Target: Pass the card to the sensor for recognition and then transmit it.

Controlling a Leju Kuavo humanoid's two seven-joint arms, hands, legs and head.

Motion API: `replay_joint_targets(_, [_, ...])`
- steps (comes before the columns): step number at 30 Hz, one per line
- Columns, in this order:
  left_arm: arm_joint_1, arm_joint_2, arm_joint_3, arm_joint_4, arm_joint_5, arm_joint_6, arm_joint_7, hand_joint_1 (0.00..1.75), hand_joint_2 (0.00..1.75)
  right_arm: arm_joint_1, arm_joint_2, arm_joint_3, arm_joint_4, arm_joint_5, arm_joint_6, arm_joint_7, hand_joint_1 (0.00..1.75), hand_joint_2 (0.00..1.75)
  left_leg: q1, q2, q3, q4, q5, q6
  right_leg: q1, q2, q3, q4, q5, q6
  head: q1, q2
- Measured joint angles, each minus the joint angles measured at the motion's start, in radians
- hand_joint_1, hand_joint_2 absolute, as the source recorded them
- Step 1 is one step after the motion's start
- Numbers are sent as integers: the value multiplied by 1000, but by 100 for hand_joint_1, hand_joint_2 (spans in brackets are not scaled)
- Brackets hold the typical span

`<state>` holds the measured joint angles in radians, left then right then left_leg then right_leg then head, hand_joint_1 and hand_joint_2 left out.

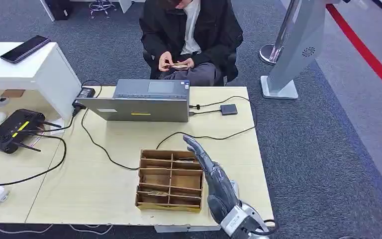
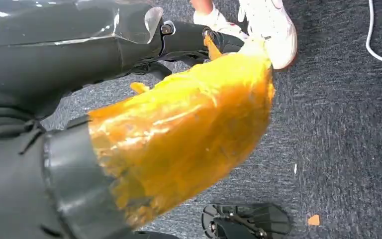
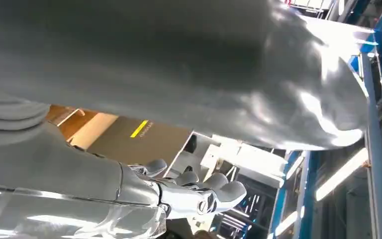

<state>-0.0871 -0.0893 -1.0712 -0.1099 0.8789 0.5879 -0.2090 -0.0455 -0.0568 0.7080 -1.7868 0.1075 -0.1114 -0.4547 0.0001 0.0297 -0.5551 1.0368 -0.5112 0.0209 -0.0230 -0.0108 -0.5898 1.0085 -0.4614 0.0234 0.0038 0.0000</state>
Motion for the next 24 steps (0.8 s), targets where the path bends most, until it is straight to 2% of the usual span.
replay_joint_targets(4, [0,0,0,0,1,0,0,0,0,1,-2,-2,1,23,-5,1,0,0,0,0,0,0,0,0,0,0,0,0,0,0,0,0])
replay_joint_targets(5, [0,0,0,0,2,0,0,0,0,1,-3,-2,1,30,-7,2,0,175,0,0,0,0,0,0,0,0,0,0,0,0,0,0])
replay_joint_targets(20, [0,1,-1,0,8,1,0,0,0,3,-8,-2,16,124,-63,26,0,175,0,0,0,0,0,0,0,0,0,0,0,0,0,0])
replay_joint_targets(24, [0,1,-1,0,10,2,1,0,0,2,-10,-2,23,200,-110,49,0,175,0,0,0,0,0,0,0,0,0,0,0,0,0,0])
